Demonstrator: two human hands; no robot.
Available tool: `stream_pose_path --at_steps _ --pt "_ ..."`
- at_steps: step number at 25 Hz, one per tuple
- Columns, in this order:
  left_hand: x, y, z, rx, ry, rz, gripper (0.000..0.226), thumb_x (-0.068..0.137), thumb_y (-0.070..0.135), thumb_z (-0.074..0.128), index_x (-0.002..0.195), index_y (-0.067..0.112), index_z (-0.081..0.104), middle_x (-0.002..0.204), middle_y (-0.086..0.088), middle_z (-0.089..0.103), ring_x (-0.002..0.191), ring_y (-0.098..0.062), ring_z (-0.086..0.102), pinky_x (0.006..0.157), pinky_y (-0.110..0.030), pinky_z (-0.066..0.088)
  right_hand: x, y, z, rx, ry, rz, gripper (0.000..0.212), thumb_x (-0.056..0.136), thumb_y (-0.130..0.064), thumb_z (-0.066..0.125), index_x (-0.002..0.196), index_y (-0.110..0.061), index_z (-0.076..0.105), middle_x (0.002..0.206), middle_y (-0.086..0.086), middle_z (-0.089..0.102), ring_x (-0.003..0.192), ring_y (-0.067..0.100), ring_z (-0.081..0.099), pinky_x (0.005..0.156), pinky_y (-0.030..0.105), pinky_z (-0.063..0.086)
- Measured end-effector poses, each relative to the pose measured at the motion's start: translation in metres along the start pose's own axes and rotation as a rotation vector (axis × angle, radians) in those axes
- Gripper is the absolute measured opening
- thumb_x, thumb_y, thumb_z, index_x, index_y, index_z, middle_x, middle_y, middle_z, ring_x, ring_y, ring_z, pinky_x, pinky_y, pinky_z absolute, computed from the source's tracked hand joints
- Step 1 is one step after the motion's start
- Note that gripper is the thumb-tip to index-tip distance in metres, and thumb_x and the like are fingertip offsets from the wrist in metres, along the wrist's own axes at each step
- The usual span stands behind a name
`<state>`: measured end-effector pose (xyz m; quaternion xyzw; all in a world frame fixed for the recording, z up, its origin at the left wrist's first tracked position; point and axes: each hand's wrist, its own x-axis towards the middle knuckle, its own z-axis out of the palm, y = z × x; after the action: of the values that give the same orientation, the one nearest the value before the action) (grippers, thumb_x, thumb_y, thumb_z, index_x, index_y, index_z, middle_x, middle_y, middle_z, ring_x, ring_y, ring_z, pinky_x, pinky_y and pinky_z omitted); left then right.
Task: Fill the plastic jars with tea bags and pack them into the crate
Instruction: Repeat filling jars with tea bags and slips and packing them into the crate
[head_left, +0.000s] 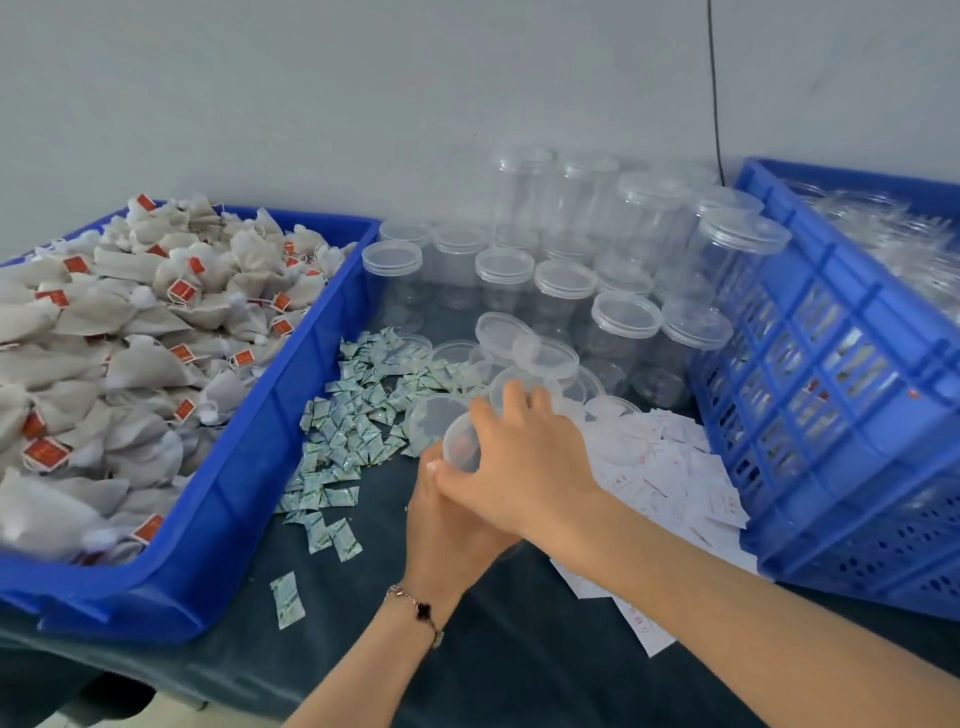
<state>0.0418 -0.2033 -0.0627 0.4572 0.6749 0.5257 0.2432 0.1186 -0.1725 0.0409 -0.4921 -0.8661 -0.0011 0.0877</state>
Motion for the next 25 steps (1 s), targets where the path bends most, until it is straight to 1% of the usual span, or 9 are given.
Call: stream_pose_path --at_steps 3,7,9,11,13,15,17,21,25 --pt "-0.001 -0.001 -0.007 0.047 -0.031 0.091 0.084 0.039 0.06 0.072 0.112 0.038 0.036 0.111 0.007 0.058 0.095 -0.007 0.061 0.073 -0.029 0.054 -0.001 0.01 -0.003 0.068 -0.043 -0.125 0.067 0.072 -0.067 0.045 0.125 -0.027 0.048 0.113 -0.001 0.038 0.106 0.021 0.034 0.079 0.031 0.036" --pt "0.0 -0.003 -0.013 0.016 -0.082 0.137 0.078 0.044 0.059 0.074 0.113 0.044 0.04 0.11 0.013 0.058 0.099 0.0 0.059 0.076 -0.019 0.05 0.014 0.02 -0.034 0.19 -0.435 -0.396 0.063 0.067 -0.033 0.068 0.126 -0.043 0.048 0.136 -0.01 0.033 0.128 0.013 0.02 0.103 0.044 0.031" --pt "0.0 -0.001 -0.013 0.003 -0.08 0.157 0.08 0.045 0.06 0.073 0.113 0.029 0.043 0.11 0.024 0.054 0.097 0.006 0.057 0.073 -0.011 0.047 0.018 0.013 -0.041 0.187 -0.436 -0.386 0.056 0.074 -0.045 0.063 0.128 -0.045 0.047 0.149 -0.01 0.027 0.14 0.011 0.008 0.109 0.052 0.021" --pt "-0.001 0.0 -0.014 -0.005 -0.081 0.175 0.081 0.045 0.06 0.073 0.112 0.028 0.043 0.108 0.039 0.045 0.097 0.015 0.052 0.07 -0.003 0.043 0.017 0.002 -0.036 -0.051 -0.347 -0.276 0.064 0.079 -0.07 0.046 0.132 -0.036 0.043 0.143 0.004 0.039 0.134 0.026 0.03 0.095 0.046 0.033" --pt "-0.002 0.001 -0.015 -0.026 -0.094 0.149 0.076 0.041 0.059 0.074 0.106 0.04 0.04 0.11 0.028 0.05 0.098 0.008 0.055 0.075 -0.01 0.047 0.011 -0.011 -0.032 -0.266 -0.271 -0.14 0.066 0.082 -0.071 0.039 0.122 -0.02 0.049 0.112 0.008 0.059 0.094 0.03 0.052 0.063 0.032 0.033" --pt "-0.002 -0.001 -0.016 -0.038 -0.099 0.131 0.076 0.039 0.058 0.075 0.103 0.045 0.036 0.11 0.013 0.055 0.099 -0.003 0.059 0.078 -0.026 0.052 0.01 -0.016 -0.033 -0.224 -0.251 -0.107 0.05 0.084 -0.06 0.043 0.111 -0.018 0.049 0.086 0.002 0.055 0.076 0.027 0.044 0.052 0.029 0.022" --pt "-0.003 -0.001 -0.015 -0.049 -0.105 0.145 0.076 0.041 0.06 0.075 0.104 0.045 0.036 0.109 0.013 0.054 0.1 -0.004 0.058 0.078 -0.029 0.052 0.013 -0.012 -0.041 -0.171 -0.327 -0.17 0.042 0.077 -0.054 0.055 0.105 -0.024 0.046 0.073 -0.003 0.042 0.075 0.023 0.042 0.05 0.027 0.021" --pt "-0.002 -0.002 -0.015 -0.085 -0.111 0.148 0.082 0.04 0.058 0.077 0.109 0.06 0.032 0.106 0.032 0.055 0.095 0.01 0.057 0.072 -0.012 0.047 0.015 -0.01 -0.052 -0.107 -0.476 -0.247 0.057 0.068 -0.03 0.07 0.119 -0.036 0.043 0.081 -0.006 0.033 0.081 0.022 0.04 0.056 0.029 0.026" --pt "0.0 -0.007 -0.014 -0.087 -0.079 0.135 0.086 0.038 0.056 0.08 0.107 0.068 0.028 0.1 0.02 0.062 0.092 0.006 0.061 0.071 -0.012 0.048 0.016 -0.009 -0.056 -0.147 -0.556 -0.383 0.065 0.07 -0.006 0.069 0.122 -0.035 0.041 0.097 -0.005 0.031 0.094 0.023 0.036 0.054 0.029 0.025"
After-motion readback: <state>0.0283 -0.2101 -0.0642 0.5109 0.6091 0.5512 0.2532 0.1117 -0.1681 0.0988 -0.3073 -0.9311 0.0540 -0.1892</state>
